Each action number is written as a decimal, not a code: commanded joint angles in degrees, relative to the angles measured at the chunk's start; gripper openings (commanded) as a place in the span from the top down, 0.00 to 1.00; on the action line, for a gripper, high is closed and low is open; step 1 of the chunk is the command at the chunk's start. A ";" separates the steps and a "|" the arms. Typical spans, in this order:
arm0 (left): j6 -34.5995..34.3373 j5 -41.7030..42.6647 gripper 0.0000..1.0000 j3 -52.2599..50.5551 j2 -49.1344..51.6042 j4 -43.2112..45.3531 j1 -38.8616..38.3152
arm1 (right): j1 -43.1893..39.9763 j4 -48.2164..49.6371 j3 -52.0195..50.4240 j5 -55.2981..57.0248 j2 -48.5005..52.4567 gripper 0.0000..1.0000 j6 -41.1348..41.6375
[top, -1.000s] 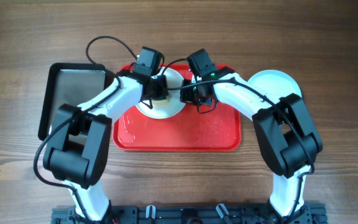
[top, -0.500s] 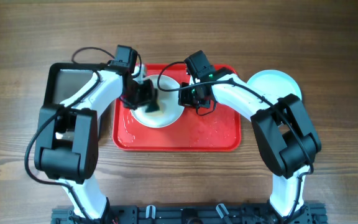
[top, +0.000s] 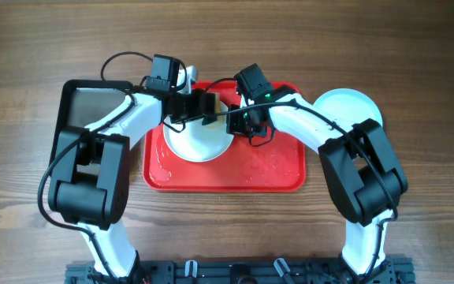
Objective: Clean dirty plates on tray and stack at the side
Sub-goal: 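Scrub the white plate with the sponge while the right gripper holds it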
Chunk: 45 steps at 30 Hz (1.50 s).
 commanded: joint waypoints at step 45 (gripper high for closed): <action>-3.13 -30.93 0.96 0.17 0.31 -23.15 3.26 | 0.39 0.22 0.02 -0.92 1.92 0.96 -1.25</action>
